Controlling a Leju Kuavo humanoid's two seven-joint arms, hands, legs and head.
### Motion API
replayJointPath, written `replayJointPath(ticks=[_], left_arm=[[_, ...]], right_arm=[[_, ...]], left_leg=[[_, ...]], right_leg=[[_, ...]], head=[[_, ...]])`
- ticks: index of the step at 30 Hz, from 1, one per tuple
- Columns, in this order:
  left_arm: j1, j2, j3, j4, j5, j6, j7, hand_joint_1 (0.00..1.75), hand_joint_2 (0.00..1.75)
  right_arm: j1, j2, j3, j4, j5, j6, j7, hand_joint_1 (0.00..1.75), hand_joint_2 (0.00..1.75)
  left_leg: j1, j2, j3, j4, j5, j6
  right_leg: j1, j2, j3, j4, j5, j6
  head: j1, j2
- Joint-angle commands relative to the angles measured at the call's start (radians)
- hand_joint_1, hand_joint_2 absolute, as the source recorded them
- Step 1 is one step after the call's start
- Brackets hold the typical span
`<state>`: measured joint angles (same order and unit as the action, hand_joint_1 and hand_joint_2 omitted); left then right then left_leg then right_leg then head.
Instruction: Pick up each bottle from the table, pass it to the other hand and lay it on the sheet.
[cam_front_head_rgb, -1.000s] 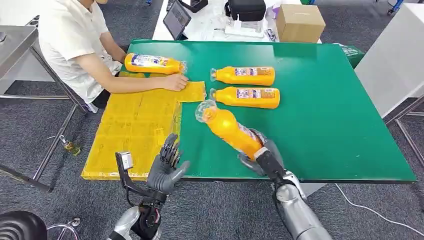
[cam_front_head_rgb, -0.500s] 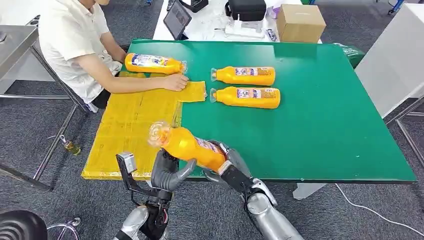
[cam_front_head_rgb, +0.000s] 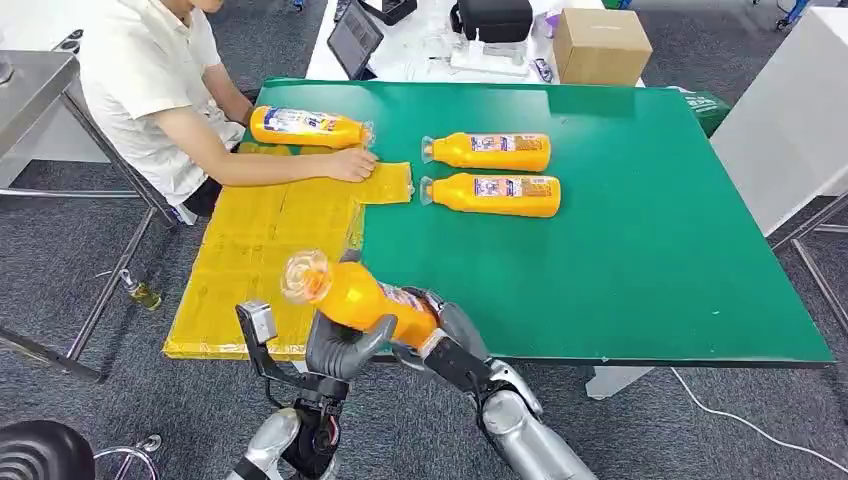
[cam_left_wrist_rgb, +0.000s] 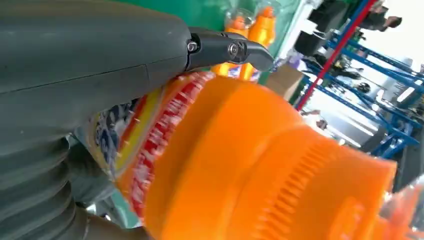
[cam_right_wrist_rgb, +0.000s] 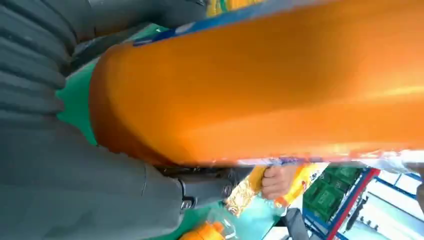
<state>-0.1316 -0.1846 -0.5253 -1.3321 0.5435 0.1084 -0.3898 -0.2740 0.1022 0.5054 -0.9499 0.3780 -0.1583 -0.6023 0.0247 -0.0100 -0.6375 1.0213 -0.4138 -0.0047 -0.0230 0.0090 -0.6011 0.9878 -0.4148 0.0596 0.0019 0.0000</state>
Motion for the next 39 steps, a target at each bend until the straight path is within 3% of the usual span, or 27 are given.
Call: replayJointPath(ticks=[1, 2, 3, 4, 7, 8, 9, 10, 12, 16, 25, 28, 31, 35, 37, 38, 39], left_arm=[[-0.097, 0.019, -0.053, 0.084, 0.011, -0.041, 0.038, 0.0, 1.75], [-0.109, 0.015, -0.051, 0.102, 0.02, -0.054, 0.044, 0.0, 1.75], [-0.117, 0.013, -0.046, 0.114, 0.033, -0.073, 0.044, 1.62, 1.75], [-0.122, 0.011, -0.043, 0.117, 0.037, -0.088, 0.036, 1.75, 1.75], [-0.118, 0.007, -0.034, 0.108, 0.055, -0.108, 0.035, 1.75, 1.75], [-0.115, 0.008, -0.03, 0.099, 0.062, -0.119, 0.031, 1.75, 1.75], [-0.113, 0.011, -0.024, 0.089, 0.067, -0.129, 0.025, 1.75, 1.75], [-0.108, 0.013, -0.012, 0.079, 0.082, -0.139, 0.023, 1.75, 1.75], [-0.095, 0.019, 0.008, 0.057, 0.104, -0.158, 0.026, 1.75, 1.75], [-0.081, 0.023, 0.072, 0.026, 0.147, -0.195, 0.032, 1.75, 1.75], [-0.081, 0.062, 0.143, 0.007, 0.145, -0.329, 0.024, 1.75, 1.75], [-0.097, 0.076, 0.164, 0.012, -0.001, -0.166, 0.019, 1.75, 1.75], [-0.14, 0.112, 0.145, 0.049, -0.313, 0.128, -0.062, 1.75, 1.75], [-0.142, 0.113, 0.158, 0.048, -0.314, 0.125, -0.062, 1.75, 1.75], [-0.138, 0.111, 0.156, 0.045, -0.316, 0.125, -0.061, 1.75, 1.75], [-0.139, 0.128, 0.137, 0.042, -0.414, 0.195, -0.061, 1.75, 1.75], [-0.14, 0.151, 0.13, 0.04, -0.493, 0.237, -0.044, 1.75, 1.75]], right_arm=[[-0.085, 0.006, 0.117, 0.11, 0.025, -0.047, -0.002, 1.75, 1.75], [-0.087, 0.008, 0.122, 0.106, 0.017, -0.045, -0.006, 1.75, 1.75], [-0.09, 0.009, 0.127, 0.101, 0.011, -0.045, -0.011, 1.75, 1.75], [-0.093, 0.01, 0.132, 0.098, 0.006, -0.042, -0.012, 1.75, 1.75], [-0.094, 0.011, 0.132, 0.094, -0.001, -0.04, -0.013, 1.75, 1.75], [-0.091, 0.012, 0.132, 0.091, -0.005, -0.042, -0.018, 1.45, 1.75], [-0.086, 0.012, 0.13, 0.087, -0.013, -0.041, -0.026, 0.14, 1.75], [-0.079, 0.014, 0.127, 0.082, -0.012, -0.057, -0.033, 0.0, 1.75], [-0.073, 0.006, 0.161, 0.062, 0.054, -0.127, -0.042, 0.0, 1.75], [-0.021, -0.004, 0.201, -0.082, 0.021, -0.079, -0.027, 0.0, 1.75], [-0.007, -0.006, 0.155, -0.035, 0.02, -0.139, -0.066, 0.0, 1.75], [0.031, -0.01, 0.105, -0.069, 0.033, -0.231, -0.076, 0.0, 1.75], [0.087, -0.006, -0.002, -0.151, 0.049, -0.473, -0.096, 0.0, 1.75], [0.092, -0.02, -0.008, -0.173, 0.044, -0.466, -0.096, 0.0, 1.75], [0.092, -0.017, -0.008, -0.172, 0.046, -0.465, -0.096, 0.0, 1.75], [0.116, 0.005, -0.073, -0.234, 0.058, -0.54, -0.096, 0.0, 1.75], [0.16, 0.042, -0.196, -0.336, 0.119, -0.54, -0.096, 0.0, 1.75]], left_leg=[[0.0, 0.002, 0.004, -0.001, -0.001, 0.002], [-0.001, 0.001, 0.003, -0.001, -0.001, 0.001], [0.0, 0.002, 0.008, -0.001, -0.002, 0.003], [0.0, 0.001, 0.004, -0.001, -0.001, 0.001], [0.0, 0.001, 0.004, -0.001, -0.001, 0.002], [0.0, 0.001, 0.004, -0.001, -0.001, 0.001], [0.0, 0.002, 0.005, -0.001, -0.002, 0.002], [0.0, 0.001, 0.004, -0.001, -0.001, 0.001], [0.0, 0.001, 0.004, -0.001, -0.001, 0.001], [0.0, 0.002, 0.002, 0.0, -0.001, 0.001], [0.0, 0.001, 0.004, -0.001, -0.001, 0.002], [0.0, 0.0, 0.002, -0.001, 0.0, 0.001], [0.0, -0.001, 0.001, -0.001, 0.0, 0.001], [0.0, -0.001, 0.006, -0.001, -0.002, 0.002], [0.0, 0.0, 0.002, -0.001, 0.0, 0.001], [0.0, 0.0, 0.004, -0.001, -0.001, 0.002], [0.0, 0.001, 0.002, -0.001, -0.001, 0.001]], right_leg=[[0.001, 0.0, 0.004, -0.001, -0.001, -0.003], [0.0, 0.0, 0.003, 0.0, -0.001, -0.002], [0.001, -0.001, 0.007, -0.001, -0.002, -0.004], [0.001, -0.001, 0.004, -0.001, -0.001, -0.003], [0.001, -0.001, 0.004, -0.001, -0.001, -0.003], [0.001, 0.0, 0.004, -0.001, -0.001, -0.003], [0.001, 0.0, 0.005, -0.001, -0.001, -0.003], [0.001, 0.0, 0.004, -0.001, -0.001, -0.003], [0.001, 0.0, 0.003, -0.001, -0.001, -0.002], [0.0, 0.0, 0.002, 0.0, -0.001, -0.002], [0.001, -0.001, 0.004, -0.001, -0.001, -0.003], [0.001, -0.001, 0.002, 0.0, -0.001, -0.002], [0.0, -0.002, 0.001, 0.0, -0.001, -0.002], [0.001, -0.003, 0.006, 0.0, -0.003, -0.004], [0.0, -0.001, 0.001, 0.0, -0.001, -0.002], [0.001, -0.002, 0.004, -0.001, -0.001, -0.003], [0.0, -0.001, 0.002, 0.0, -0.001, -0.002]], head=[[0.0, 0.0], [0.0, 0.0], [0.0, 0.0], [0.0, 0.0], [0.0, 0.0], [0.0, 0.0], [0.0, 0.0], [0.0, 0.0], [0.0, 0.0], [0.0, 0.0], [0.0, 0.0], [0.0, 0.0], [0.0, 0.0], [0.0, 0.0], [0.0, 0.0], [0.0, 0.0], [0.0, 0.0]])
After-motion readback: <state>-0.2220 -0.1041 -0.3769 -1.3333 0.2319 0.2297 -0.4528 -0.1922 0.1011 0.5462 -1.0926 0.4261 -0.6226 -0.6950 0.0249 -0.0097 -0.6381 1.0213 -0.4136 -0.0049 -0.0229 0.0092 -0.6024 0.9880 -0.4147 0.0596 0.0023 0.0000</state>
